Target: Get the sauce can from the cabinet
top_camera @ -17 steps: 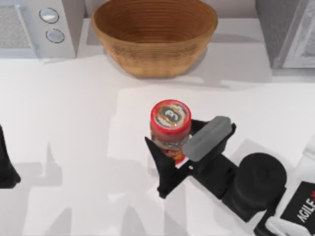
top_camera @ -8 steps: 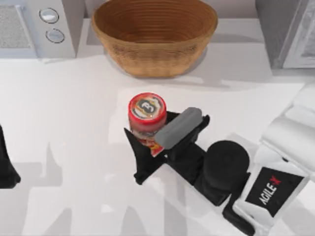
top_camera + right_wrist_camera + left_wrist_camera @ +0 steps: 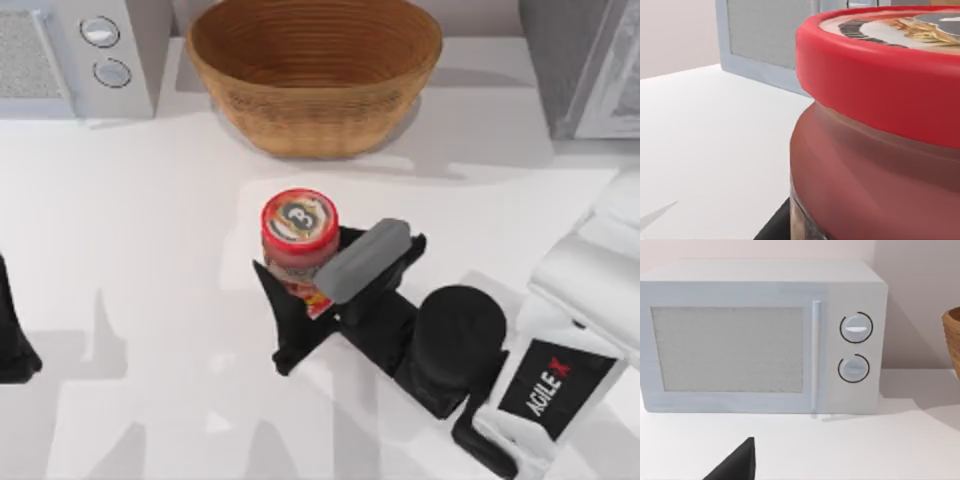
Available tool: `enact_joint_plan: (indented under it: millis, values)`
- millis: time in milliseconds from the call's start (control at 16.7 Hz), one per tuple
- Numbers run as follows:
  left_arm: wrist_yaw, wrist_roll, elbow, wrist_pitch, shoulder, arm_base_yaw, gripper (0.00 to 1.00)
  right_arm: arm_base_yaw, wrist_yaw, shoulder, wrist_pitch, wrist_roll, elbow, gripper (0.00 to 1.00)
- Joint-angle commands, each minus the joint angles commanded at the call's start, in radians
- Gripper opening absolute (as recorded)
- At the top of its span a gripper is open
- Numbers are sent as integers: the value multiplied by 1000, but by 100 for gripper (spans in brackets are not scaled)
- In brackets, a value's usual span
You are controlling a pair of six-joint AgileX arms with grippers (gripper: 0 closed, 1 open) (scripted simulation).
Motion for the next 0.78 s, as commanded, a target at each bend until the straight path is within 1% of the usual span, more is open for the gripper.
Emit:
enact_joint_plan:
  millis: [420,480,780]
  values:
    - [0,0,0,0,0,0,100,0,0,0,0,0,0,98]
    - [0,0,0,0,0,0,100,0,0,0,0,0,0,100]
    - [0,0,0,0,0,0,100,0,0,0,0,0,0,100]
